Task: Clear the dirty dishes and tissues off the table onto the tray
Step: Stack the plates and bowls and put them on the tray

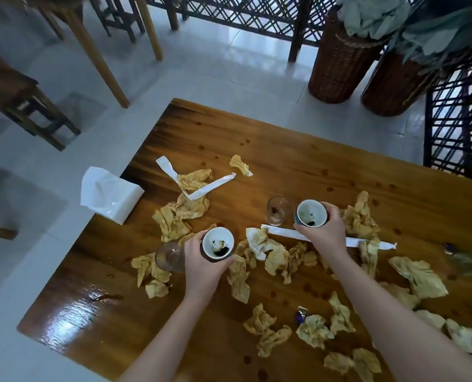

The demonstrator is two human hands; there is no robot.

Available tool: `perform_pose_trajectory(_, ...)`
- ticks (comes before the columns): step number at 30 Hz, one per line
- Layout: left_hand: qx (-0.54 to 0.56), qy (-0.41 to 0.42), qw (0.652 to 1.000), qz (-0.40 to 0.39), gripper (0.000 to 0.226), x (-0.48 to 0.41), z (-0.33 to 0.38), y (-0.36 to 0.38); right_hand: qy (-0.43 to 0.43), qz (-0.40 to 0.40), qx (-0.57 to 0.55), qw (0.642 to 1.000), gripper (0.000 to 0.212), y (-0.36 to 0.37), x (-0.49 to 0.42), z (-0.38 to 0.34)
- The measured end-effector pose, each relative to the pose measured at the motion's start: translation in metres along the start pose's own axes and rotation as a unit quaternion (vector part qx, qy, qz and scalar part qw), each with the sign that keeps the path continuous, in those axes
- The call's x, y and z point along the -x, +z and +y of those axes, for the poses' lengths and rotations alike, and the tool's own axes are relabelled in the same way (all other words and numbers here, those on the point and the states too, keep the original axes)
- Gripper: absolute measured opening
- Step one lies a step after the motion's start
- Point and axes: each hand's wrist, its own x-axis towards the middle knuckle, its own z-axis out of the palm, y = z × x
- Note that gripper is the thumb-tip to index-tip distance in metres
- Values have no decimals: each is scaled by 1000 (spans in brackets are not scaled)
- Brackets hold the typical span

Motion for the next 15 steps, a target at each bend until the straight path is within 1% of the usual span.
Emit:
perform_pose_trajectory(3, 17, 17, 1000, -20, 71, -5, 13, 2, -3, 27, -21, 999, 77, -7, 7, -5)
perform_pose_trajectory(7, 48, 24, 997, -49, 74, -5, 34, 19, -14, 55, -16, 998, 75, -35, 22, -9)
perform_pose_trajectory(13, 46, 54, 992, -108, 76, 16, 65, 61, 12, 132, -41, 990, 76, -94, 57, 7)
perform_pose_trajectory(15, 36, 76, 988, -130, 75, 29, 75, 75, 24, 152, -48, 987, 77, -114, 72, 18)
